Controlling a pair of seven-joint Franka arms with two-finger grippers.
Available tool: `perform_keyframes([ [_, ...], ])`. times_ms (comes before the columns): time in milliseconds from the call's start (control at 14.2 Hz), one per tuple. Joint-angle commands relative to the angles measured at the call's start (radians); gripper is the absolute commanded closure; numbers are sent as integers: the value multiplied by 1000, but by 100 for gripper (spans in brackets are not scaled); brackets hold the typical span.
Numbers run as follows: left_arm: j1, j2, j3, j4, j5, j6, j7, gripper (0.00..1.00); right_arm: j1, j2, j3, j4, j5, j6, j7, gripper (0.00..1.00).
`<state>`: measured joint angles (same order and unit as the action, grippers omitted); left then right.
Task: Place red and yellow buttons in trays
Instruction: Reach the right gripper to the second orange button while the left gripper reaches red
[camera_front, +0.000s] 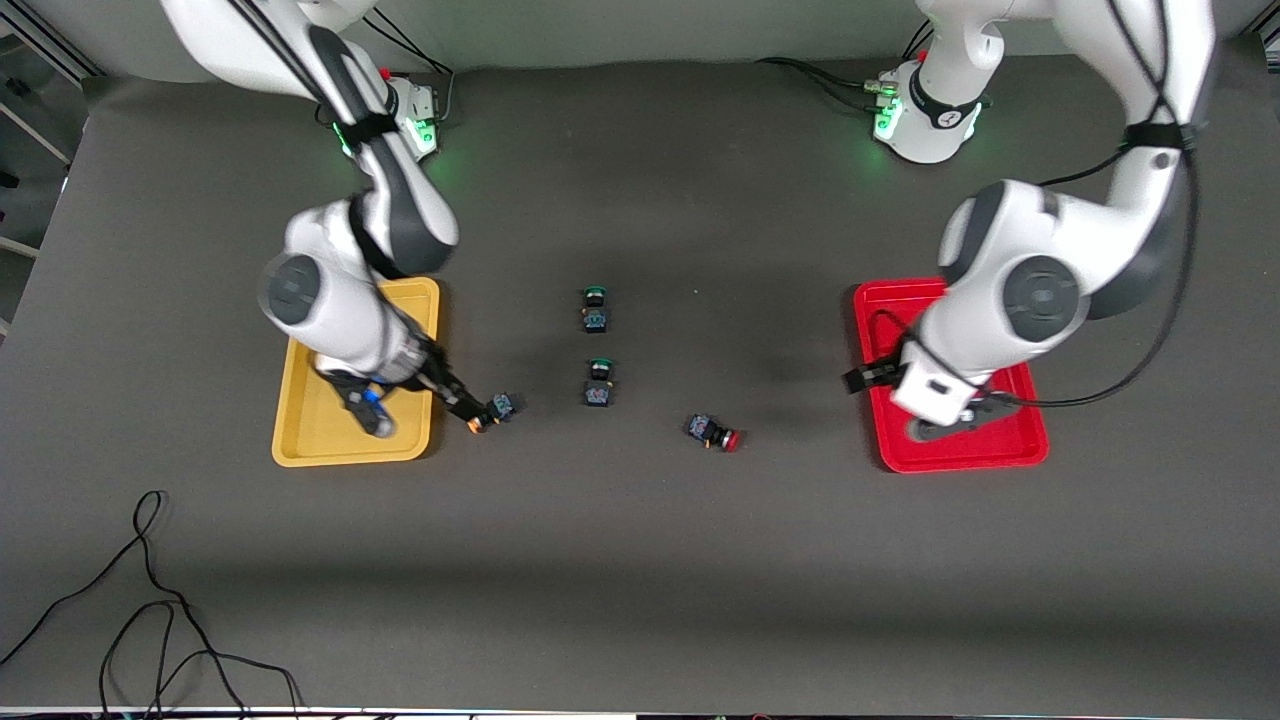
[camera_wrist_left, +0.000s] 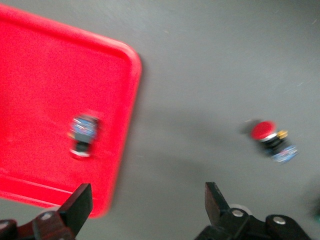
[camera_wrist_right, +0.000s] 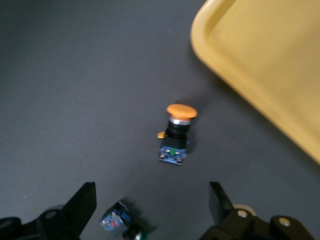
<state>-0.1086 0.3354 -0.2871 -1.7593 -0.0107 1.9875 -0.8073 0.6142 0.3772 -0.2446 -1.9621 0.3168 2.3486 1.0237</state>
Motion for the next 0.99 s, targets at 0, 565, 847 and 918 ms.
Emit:
perform_keyframes([
  [0, -104, 166, 9, 208, 2, -16, -339, 0, -11, 112, 8, 57, 31, 46, 16, 0],
  [565, -279, 350, 16, 301, 159, 241, -1039, 0, -11, 207, 27, 29, 59, 159, 33, 0],
  [847, -293, 418, 19, 299, 224, 303, -1104, 0, -5, 213, 28, 5, 59, 164, 33, 2],
  [918, -295, 433, 19, 299, 224, 316, -1104, 0, -5, 213, 28, 2, 59, 172, 32, 6],
])
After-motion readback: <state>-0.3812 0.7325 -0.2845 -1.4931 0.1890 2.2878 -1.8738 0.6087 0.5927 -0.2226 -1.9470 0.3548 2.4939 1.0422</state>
